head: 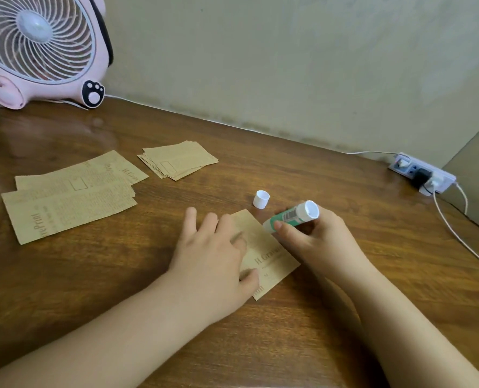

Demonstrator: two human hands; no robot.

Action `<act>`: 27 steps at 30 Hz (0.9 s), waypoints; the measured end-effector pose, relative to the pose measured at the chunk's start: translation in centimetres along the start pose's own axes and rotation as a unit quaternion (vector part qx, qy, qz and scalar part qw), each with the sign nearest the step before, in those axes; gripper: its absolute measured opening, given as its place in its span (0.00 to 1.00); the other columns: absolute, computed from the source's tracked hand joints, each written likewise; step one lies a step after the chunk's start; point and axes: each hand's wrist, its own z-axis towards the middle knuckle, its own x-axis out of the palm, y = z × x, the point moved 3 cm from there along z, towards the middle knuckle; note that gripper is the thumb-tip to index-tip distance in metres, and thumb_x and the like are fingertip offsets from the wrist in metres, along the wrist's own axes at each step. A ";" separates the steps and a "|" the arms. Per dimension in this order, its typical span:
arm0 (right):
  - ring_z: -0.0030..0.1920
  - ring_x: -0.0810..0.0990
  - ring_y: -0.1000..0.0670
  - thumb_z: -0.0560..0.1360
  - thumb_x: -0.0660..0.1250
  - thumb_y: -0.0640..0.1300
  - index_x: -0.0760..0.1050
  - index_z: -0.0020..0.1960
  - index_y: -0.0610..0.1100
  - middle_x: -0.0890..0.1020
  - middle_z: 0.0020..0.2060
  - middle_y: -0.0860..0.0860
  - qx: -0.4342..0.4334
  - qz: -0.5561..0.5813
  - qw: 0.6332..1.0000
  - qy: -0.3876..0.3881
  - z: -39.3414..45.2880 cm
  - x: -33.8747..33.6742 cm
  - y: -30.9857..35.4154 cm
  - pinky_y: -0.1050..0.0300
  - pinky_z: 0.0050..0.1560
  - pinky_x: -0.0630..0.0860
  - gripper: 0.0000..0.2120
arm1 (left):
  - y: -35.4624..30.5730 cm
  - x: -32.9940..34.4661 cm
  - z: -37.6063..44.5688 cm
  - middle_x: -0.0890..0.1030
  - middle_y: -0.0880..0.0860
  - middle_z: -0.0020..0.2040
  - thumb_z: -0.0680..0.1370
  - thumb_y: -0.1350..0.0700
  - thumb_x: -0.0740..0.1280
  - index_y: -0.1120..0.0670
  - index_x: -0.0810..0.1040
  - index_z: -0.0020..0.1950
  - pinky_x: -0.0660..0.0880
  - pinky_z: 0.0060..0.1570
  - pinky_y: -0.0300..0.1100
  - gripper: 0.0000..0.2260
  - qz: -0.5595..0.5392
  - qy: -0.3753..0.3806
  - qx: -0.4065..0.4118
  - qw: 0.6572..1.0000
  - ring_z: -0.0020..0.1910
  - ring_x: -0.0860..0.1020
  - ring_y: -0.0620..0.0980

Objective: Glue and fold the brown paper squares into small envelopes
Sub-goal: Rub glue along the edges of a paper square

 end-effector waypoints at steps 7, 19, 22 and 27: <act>0.44 0.77 0.66 0.73 0.70 0.47 0.78 0.48 0.51 0.79 0.40 0.63 -0.064 -0.045 0.995 0.059 3.2 1.4 0.9 0.74 0.39 0.72 0.05 | 1.7 0.7 0.8 0.64 0.39 0.66 0.72 0.34 0.45 0.44 0.66 0.72 0.42 0.62 0.53 0.31 -0.062 -0.012 0.039 0.997 0.63 0.57 0.48; 0.45 0.79 0.60 0.72 0.71 0.44 0.81 0.48 0.48 0.82 0.45 0.60 -0.130 -0.076 0.980 0.134 3.1 0.7 0.2 0.70 0.45 0.73 0.05 | 2.7 0.6 1.5 0.63 0.36 0.69 0.67 0.28 0.38 0.44 0.67 0.71 0.37 0.62 0.54 0.39 -0.066 0.014 0.067 0.995 0.67 0.54 0.45; 0.45 0.79 0.61 0.72 0.71 0.42 0.81 0.46 0.50 0.81 0.44 0.64 -0.157 -0.081 0.970 0.167 1.7 -0.1 0.5 0.73 0.44 0.70 0.05 | 2.6 0.6 1.7 0.66 0.36 0.67 0.64 0.27 0.39 0.44 0.69 0.68 0.38 0.61 0.54 0.41 -0.057 0.014 0.072 0.996 0.65 0.55 0.45; 0.44 0.79 0.62 0.72 0.72 0.42 0.79 0.43 0.54 0.80 0.41 0.66 -0.156 -0.073 0.972 0.159 1.6 0.0 0.7 0.74 0.43 0.69 0.07 | 2.7 0.6 1.7 0.66 0.36 0.65 0.66 0.26 0.45 0.43 0.68 0.69 0.37 0.63 0.55 0.38 -0.061 0.023 0.074 0.995 0.64 0.55 0.44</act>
